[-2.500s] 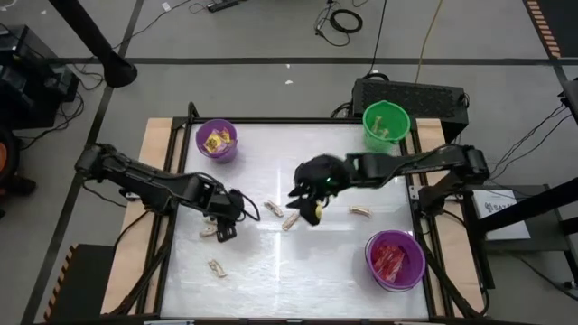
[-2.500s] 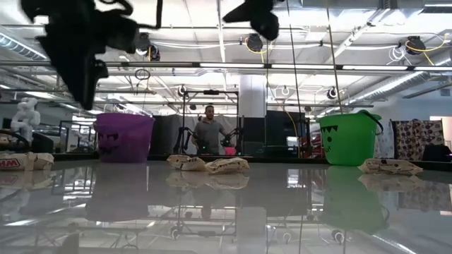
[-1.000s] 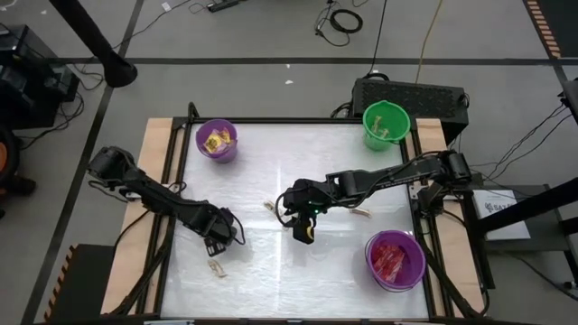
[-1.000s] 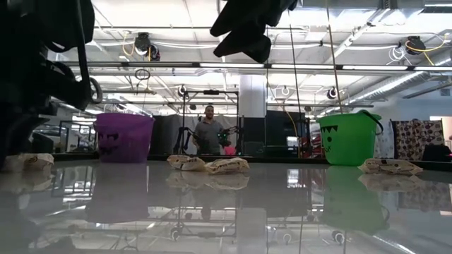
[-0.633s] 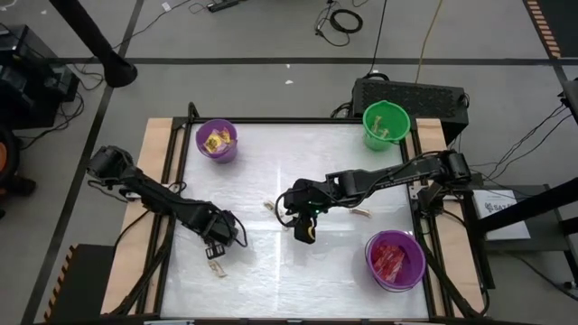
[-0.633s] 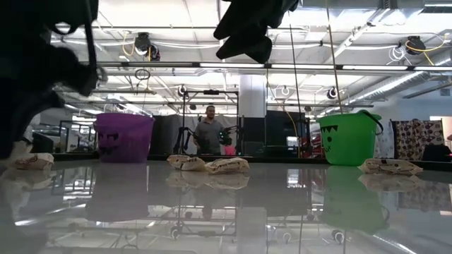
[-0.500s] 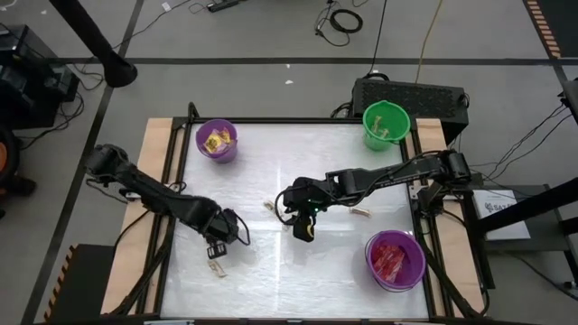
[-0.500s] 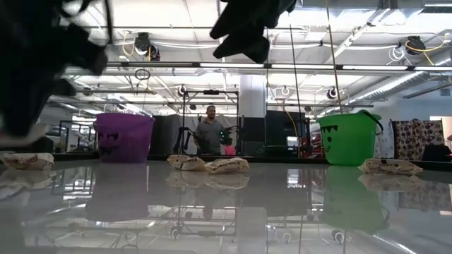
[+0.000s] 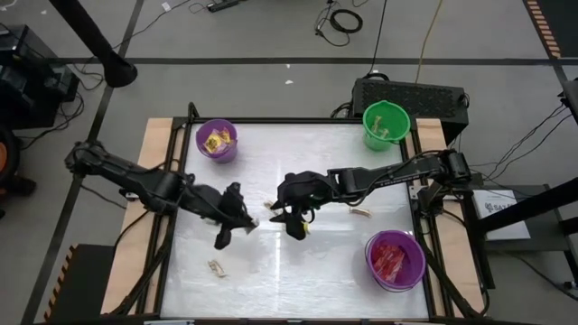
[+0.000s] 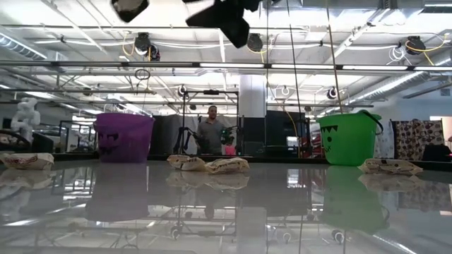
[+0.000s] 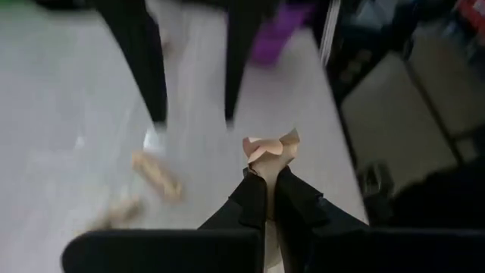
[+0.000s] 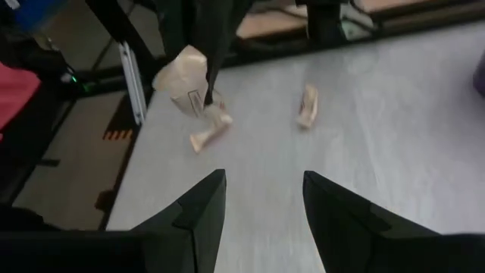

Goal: Sort candy by brand, put in halloween buckets
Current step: Put the white candy into the green bucket

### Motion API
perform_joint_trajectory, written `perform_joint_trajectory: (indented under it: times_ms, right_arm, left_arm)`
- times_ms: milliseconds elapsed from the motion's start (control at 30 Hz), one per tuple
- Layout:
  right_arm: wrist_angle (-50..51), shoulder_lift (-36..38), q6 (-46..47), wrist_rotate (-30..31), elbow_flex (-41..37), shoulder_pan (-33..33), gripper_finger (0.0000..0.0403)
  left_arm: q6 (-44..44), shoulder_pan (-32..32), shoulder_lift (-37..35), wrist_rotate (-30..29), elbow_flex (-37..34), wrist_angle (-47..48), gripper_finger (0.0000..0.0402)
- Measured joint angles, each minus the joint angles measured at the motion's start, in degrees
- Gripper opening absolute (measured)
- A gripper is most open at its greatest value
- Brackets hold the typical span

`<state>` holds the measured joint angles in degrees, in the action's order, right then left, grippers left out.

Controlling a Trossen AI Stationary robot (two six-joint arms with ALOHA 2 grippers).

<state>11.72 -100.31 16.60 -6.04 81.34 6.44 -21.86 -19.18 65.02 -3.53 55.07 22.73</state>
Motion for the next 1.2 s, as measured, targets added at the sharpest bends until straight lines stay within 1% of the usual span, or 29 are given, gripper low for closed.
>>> perform_joint_trajectory:
  times_ms: [100,267,400,500,800,967,1067,1200]
  right_arm:
    - [-2.1,0.0,-0.4,0.0,0.0,0.0,0.0169]
    - [-3.9,0.0,-0.4,-1.9,0.0,0.0,0.0169]
    - [-3.8,0.0,-0.4,-2.0,0.0,0.0,0.0169]
    - [-4.1,0.0,-0.4,-1.8,0.0,0.0,0.0169]
    - [-7.5,0.0,-1.2,-1.5,0.0,-0.1,0.0169]
    - [-7.0,0.0,-1.0,-1.4,0.0,-0.6,0.0168]
    - [-6.8,0.0,-1.0,-1.4,0.0,-0.9,0.0158]
    - [-6.8,0.0,-0.8,-1.4,0.0,-1.5,0.0120]
  left_arm:
    - [1.4,1.5,-0.4,0.0,0.0,-4.8,0.0015]
    - [1.7,4.3,0.1,-1.2,0.0,-9.5,0.0015]
    - [1.7,6.0,0.2,-1.3,0.0,-9.3,0.0015]
    - [1.7,6.8,0.2,0.3,0.0,-9.3,0.0015]
    - [1.7,8.1,0.2,1.5,0.0,-7.4,0.0014]
    - [1.7,8.4,0.2,1.6,0.0,-7.2,0.0014]
    - [1.6,8.4,0.2,1.6,0.0,-7.2,0.0014]
    - [1.4,8.4,0.2,1.6,0.0,-7.2,0.0020]
